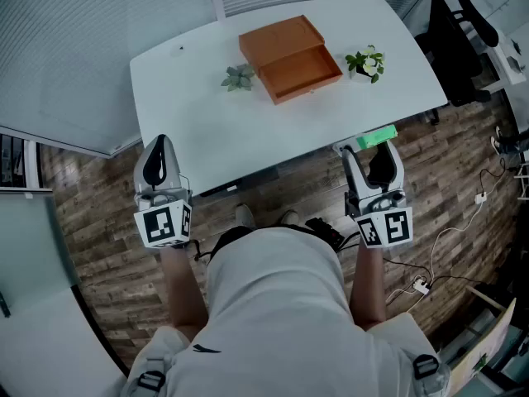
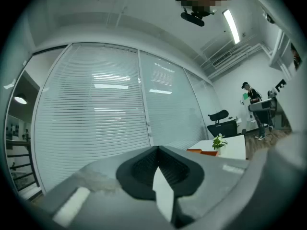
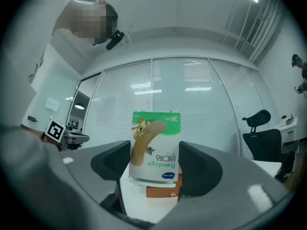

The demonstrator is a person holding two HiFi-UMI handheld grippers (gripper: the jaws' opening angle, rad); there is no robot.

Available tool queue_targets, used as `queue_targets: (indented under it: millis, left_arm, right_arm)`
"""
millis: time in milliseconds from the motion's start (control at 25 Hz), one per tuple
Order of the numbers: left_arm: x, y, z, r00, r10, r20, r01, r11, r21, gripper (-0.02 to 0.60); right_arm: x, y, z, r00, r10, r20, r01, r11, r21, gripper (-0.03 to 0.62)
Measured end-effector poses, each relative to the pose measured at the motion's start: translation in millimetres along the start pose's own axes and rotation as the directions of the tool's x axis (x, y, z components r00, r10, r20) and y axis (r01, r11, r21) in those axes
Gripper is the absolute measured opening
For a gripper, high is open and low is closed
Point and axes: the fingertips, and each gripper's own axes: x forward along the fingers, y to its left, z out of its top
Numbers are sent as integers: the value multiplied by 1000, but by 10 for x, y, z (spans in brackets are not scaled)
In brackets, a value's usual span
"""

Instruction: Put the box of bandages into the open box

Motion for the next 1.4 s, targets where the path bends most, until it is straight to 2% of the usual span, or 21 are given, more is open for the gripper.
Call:
queue_targets:
  millis: [200,920,1400]
  left_arm:
    - [-6,-5,10,1000,6,-4,-6,1000,0,5]
    - [-16,-37,-6,1000,13,-16,-13,1000,-2,5]
    - [-77,-274,10,998,52,-27,-52,998,-19,6]
  right_arm:
    - [-13,-16,18,1000,2,13,-2,1000,27,316]
    - [-23,-53,11,1000,-1,10,1,1000,29,318]
    - [-158,-217,69,998,61,5,-61,997,42,318]
